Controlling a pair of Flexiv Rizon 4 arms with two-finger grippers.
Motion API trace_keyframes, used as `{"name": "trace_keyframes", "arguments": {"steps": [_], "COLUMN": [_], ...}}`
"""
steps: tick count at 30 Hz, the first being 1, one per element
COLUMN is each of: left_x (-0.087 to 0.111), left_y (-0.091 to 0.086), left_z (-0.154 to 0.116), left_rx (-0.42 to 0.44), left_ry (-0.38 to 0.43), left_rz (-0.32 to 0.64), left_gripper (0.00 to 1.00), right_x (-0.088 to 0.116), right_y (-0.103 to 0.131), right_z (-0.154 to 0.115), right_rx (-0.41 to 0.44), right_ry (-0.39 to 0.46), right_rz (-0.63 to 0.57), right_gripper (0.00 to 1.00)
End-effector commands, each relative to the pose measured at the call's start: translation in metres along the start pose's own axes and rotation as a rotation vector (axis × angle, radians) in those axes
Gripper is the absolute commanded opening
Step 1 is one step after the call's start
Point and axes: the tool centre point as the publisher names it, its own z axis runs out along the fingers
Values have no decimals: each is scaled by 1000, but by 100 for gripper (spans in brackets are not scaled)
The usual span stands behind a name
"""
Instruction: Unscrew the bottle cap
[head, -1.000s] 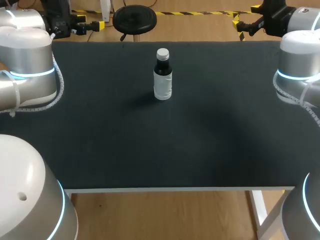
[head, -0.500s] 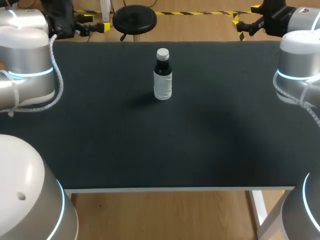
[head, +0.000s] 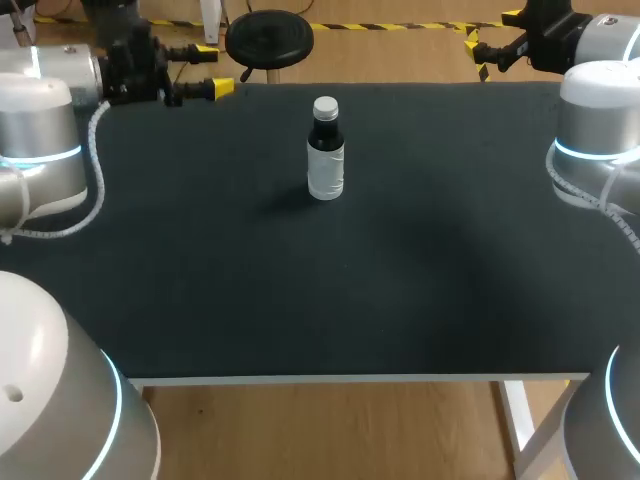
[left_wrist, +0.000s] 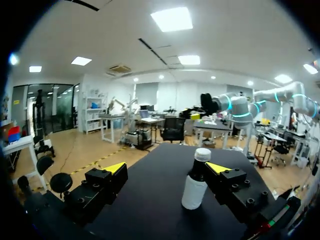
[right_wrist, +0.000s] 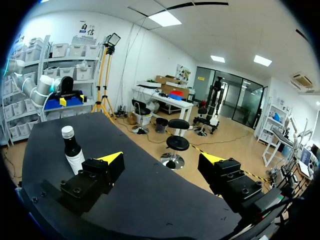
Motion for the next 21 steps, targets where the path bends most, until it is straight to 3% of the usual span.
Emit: {"name": "trace_keyframes", "arguments": {"steps": [1, 9, 21], "left_x": [-4, 16, 37], "left_y": [16, 32, 43], "left_z": [12, 31, 58], "left_rx": [153, 171, 176], "left_ry": [375, 517, 600], "left_rz": [77, 93, 44], "left_gripper": [100, 100, 100], "right_x": [0, 0, 0], "right_y": [0, 0, 0], "right_z": [0, 0, 0], "right_rx": [0, 0, 0], "right_ry": [0, 0, 0], "right_rz": [0, 0, 0], "right_gripper": [100, 100, 100]}}
